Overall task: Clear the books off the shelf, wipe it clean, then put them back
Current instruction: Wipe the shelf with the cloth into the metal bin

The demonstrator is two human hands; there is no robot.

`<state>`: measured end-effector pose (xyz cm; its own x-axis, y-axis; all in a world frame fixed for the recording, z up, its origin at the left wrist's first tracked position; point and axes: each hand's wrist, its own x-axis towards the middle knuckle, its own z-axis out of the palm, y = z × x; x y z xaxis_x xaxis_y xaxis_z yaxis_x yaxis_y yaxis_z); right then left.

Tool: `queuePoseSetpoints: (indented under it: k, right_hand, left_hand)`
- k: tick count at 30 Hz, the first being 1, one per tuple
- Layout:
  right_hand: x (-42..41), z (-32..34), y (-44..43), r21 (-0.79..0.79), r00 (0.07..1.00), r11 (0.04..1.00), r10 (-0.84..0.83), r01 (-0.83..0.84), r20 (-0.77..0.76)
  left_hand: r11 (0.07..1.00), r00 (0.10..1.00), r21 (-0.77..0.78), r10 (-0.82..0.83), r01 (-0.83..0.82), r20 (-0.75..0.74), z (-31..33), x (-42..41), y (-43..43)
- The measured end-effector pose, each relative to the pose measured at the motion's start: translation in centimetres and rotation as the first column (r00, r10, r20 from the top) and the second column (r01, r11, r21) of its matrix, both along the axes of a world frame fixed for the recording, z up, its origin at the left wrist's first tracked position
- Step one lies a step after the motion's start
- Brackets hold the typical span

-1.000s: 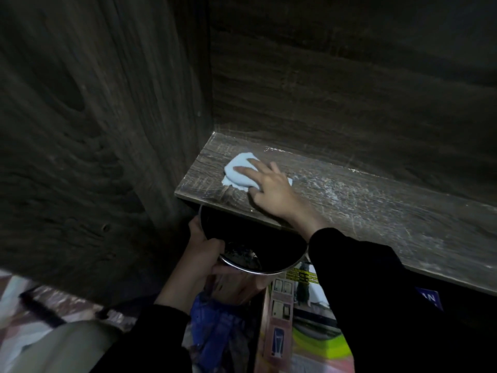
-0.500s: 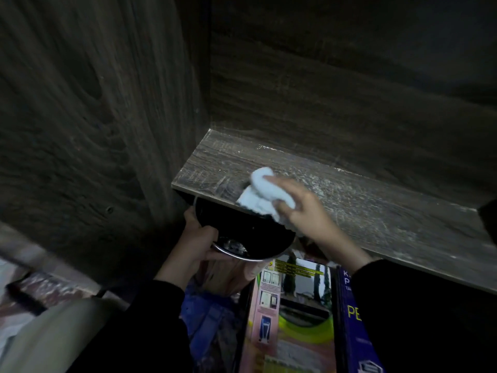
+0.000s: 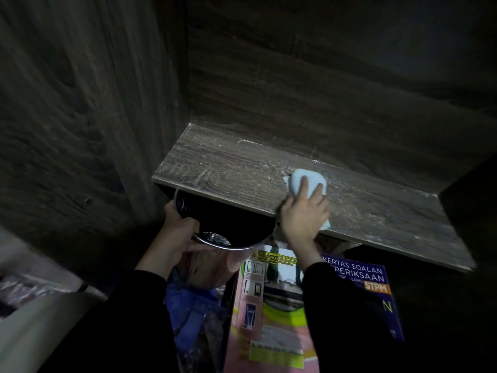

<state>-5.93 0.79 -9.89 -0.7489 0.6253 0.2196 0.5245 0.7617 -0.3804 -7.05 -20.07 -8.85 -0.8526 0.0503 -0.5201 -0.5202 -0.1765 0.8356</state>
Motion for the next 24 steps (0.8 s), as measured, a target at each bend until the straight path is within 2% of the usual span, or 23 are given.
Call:
queuePoseSetpoints:
  k: [3, 6, 9, 12, 14, 16, 19, 22, 24]
  right_hand:
    - [-1.7, 0.3, -4.3, 0.003, 0.988, 0.991, 0.136, -0.136, 0.074]
    - [-2.6, 0.7, -7.5, 0.017, 0.930, 0.935, 0.350, -0.354, 0.114]
    - [-2.4, 0.8, -8.8, 0.054, 0.835, 0.835, 0.540, -0.547, 0.109]
    - [-1.6, 0.4, -8.3, 0.138, 0.690, 0.676, 0.714, -0.724, 0.118]
    - [-2.0, 0.5, -7.2, 0.132, 0.619, 0.607, 0.781, -0.783, 0.081]
    - [-3.3, 1.2, -6.0, 0.015, 0.656, 0.657, 0.753, -0.753, -0.055]
    - [-6.4, 2.4, -4.1, -0.053, 0.819, 0.828, 0.540, -0.558, -0.195]
    - [-9.2, 2.7, -3.0, -0.084, 0.949, 0.947, 0.304, -0.310, -0.082]
    - [-10.8, 2.5, -3.3, -0.062, 0.983, 0.983, 0.177, -0.174, 0.049]
  left_hand:
    - [1.000, 1.000, -0.009, 0.007, -0.007, 0.002, 0.1, 0.0, 0.0]
    - [1.000, 1.000, 0.005, 0.011, -0.011, -0.002, 0.3, 0.1, -0.1]
    - [0.999, 1.000, 0.027, 0.027, -0.028, 0.014, 0.5, 0.1, -0.4]
    - [0.999, 0.999, 0.024, 0.046, -0.046, 0.012, 0.8, 0.2, -0.7]
    - [0.998, 0.998, 0.023, 0.059, -0.060, 0.012, 0.9, 0.3, -1.0]
    - [0.997, 0.997, 0.035, 0.073, -0.074, 0.016, 1.0, 0.3, -1.2]
    - [0.995, 0.996, 0.039, 0.090, -0.090, 0.006, 1.0, 0.3, -1.5]
    - [0.995, 0.996, 0.045, 0.089, -0.089, 0.008, 1.1, 0.3, -1.5]
    - [0.994, 0.996, 0.067, 0.089, -0.090, 0.010, 1.2, 0.3, -1.5]
